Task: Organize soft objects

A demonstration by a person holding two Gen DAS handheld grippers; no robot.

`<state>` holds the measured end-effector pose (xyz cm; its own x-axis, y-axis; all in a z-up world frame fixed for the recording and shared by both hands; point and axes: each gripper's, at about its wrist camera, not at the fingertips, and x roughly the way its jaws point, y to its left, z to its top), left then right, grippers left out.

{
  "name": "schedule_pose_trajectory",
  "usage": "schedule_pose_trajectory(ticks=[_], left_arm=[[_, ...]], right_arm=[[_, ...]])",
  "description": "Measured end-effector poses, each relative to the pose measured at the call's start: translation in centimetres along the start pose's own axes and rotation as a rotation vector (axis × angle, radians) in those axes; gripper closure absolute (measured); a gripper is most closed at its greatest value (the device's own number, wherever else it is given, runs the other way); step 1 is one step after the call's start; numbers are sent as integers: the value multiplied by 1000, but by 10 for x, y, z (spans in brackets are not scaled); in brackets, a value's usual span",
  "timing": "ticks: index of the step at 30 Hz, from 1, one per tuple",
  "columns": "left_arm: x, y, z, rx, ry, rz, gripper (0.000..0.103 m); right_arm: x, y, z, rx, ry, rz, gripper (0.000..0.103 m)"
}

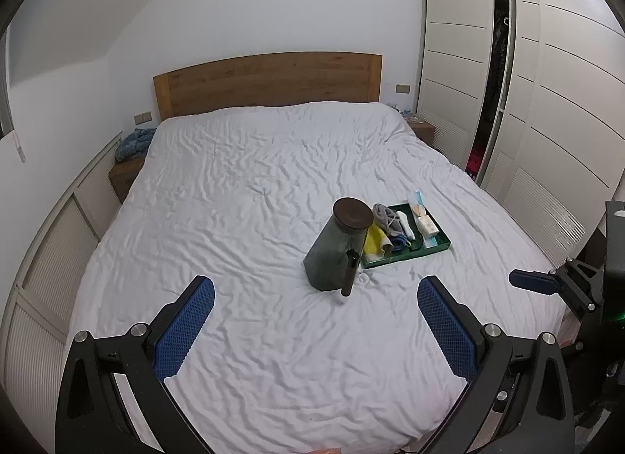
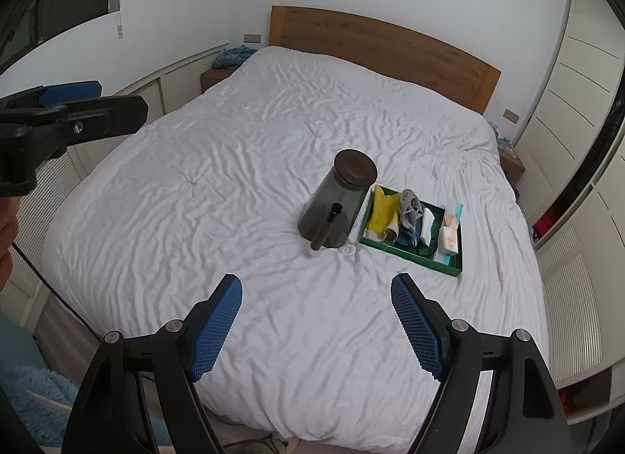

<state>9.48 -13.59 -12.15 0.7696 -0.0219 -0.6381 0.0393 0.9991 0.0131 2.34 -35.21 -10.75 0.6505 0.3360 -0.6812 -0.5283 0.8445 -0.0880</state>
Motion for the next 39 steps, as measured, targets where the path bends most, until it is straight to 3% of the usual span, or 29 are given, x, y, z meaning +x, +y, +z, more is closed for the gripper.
schedule_pose_trajectory(ticks=[13, 39], left_arm=[[-17, -1, 9, -9, -58, -3, 1], [-16, 4, 8, -9, -44, 4, 1]], right_arm=[[-4, 6, 2, -2, -11, -4, 24], [-4, 10, 4, -16, -10, 9, 23]])
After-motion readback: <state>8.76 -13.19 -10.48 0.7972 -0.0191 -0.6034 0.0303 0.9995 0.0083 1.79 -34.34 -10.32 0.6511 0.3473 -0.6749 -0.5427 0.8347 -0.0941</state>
